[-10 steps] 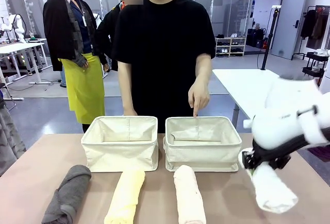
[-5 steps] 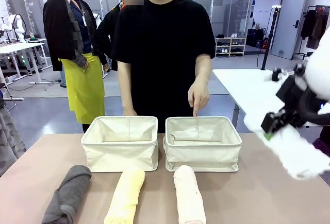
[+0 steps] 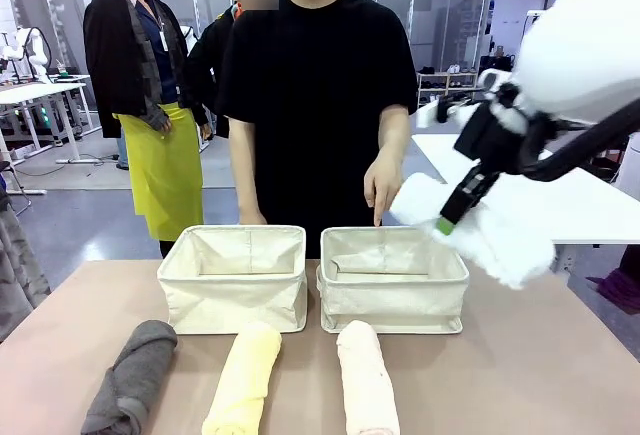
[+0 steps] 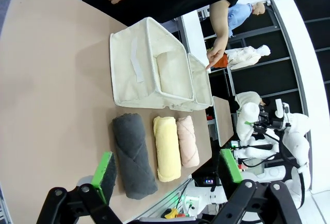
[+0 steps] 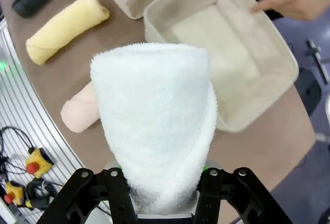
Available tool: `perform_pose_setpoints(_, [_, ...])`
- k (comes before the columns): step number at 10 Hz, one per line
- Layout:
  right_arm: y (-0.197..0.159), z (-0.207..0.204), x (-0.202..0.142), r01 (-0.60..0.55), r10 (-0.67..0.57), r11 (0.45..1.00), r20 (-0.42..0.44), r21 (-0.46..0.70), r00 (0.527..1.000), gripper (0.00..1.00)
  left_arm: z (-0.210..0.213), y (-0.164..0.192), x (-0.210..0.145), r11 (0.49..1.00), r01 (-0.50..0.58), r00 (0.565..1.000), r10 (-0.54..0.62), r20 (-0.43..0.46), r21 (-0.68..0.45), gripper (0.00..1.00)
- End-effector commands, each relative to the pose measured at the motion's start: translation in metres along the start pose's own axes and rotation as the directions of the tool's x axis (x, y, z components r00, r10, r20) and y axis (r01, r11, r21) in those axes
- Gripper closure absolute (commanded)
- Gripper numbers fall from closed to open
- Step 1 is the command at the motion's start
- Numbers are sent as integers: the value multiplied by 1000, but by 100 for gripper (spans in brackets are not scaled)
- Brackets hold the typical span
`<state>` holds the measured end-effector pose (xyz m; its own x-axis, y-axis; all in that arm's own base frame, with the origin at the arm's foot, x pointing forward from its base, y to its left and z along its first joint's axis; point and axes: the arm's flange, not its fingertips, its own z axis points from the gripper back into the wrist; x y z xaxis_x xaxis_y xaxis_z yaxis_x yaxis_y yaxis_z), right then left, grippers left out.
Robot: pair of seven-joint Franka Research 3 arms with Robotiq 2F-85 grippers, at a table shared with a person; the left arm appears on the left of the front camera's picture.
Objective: Divide the towels into two baskets.
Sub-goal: Pick up one hotel-folded towel and place it in the Fabric basket indicated by the person.
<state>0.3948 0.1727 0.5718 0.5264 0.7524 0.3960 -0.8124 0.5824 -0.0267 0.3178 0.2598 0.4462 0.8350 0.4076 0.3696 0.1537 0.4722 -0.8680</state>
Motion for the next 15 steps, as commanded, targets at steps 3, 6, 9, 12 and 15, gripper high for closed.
perform_pose_setpoints(3, [0, 0, 0, 0, 0, 1000, 0, 0, 1000, 82, 3, -1, 0, 1000, 6, 1000, -6, 8, -12, 0])
perform_pose_setpoints(6, [0, 0, 0, 0, 0, 1000, 0, 0, 1000, 82, 3, -1, 0, 1000, 6, 1000, -6, 8, -12, 0])
perform_pose_setpoints(9, [-26, -3, 30, -142, 142, 990, -19, -13, 990, 60, 3, -1, 0, 1000, 6, 1000, -6, 8, -12, 0])
perform_pose_setpoints(12, [-63, -40, 104, -507, 509, 861, -106, 50, 854, 60, 3, -1, 0, 1000, 6, 1000, -6, 8, -12, 0])
perform_pose_setpoints(15, [-89, -95, 166, -632, 642, 766, -190, 117, 743, 60, 3, -1, 0, 1000, 6, 1000, -6, 8, -12, 0])
